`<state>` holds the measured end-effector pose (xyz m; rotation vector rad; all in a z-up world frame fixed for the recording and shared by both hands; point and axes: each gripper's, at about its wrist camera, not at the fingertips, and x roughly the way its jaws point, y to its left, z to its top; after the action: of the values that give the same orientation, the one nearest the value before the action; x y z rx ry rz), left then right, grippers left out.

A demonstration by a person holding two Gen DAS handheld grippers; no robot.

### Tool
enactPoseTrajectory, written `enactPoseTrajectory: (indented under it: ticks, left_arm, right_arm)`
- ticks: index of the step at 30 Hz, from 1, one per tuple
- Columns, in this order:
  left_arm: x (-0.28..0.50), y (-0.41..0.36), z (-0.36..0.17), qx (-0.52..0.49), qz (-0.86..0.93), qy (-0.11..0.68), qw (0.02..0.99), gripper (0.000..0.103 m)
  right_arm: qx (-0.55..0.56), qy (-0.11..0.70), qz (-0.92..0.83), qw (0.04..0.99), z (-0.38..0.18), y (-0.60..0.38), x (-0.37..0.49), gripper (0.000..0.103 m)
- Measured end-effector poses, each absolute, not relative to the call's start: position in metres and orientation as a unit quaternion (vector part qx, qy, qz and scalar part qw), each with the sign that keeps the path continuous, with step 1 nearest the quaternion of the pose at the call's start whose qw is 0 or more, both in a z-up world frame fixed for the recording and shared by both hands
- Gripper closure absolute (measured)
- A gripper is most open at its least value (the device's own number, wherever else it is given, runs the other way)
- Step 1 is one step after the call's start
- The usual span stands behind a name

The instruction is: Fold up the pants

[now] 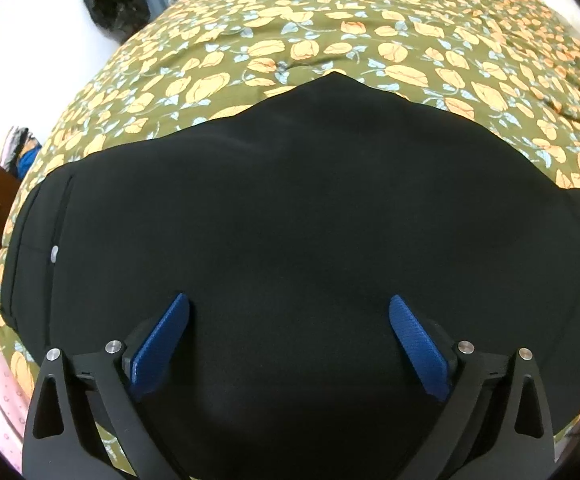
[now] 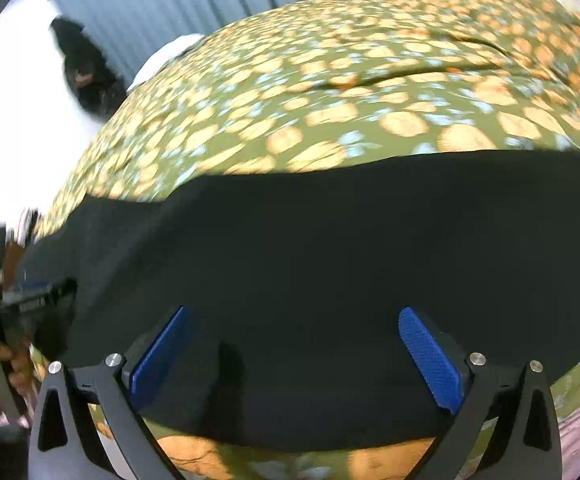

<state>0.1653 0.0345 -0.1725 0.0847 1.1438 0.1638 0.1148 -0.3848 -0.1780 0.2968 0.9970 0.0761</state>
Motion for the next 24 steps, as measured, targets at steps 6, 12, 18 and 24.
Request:
enactPoseTrajectory:
  ticks: [6, 12, 18, 24]
  left_arm:
    - [0.164, 0.035, -0.174, 0.042, 0.078, 0.536, 0.84, 0.0]
    - [0.163, 0.034, -0.174, 0.042, 0.077, 0.533, 0.842, 0.0]
    - [0.163, 0.035, -0.174, 0.043, 0.074, 0.534, 0.841, 0.0]
    - [0.162, 0.035, -0.174, 0.045, 0.067, 0.535, 0.841, 0.0]
  right_arm:
    - [0.084, 0.521, -0.055, 0.847, -0.176, -0.445, 0.141, 0.0]
    - [0.053, 0.501, -0.097, 0.859, -0.158, -0.464, 0.138, 0.0]
    - [0.034, 0.482, -0.1, 0.87, -0.142, -0.471, 0.14, 0.0]
    - [0.092, 0.423, -0.103, 0.896, -0.101, -0.578, 0.134, 0.0]
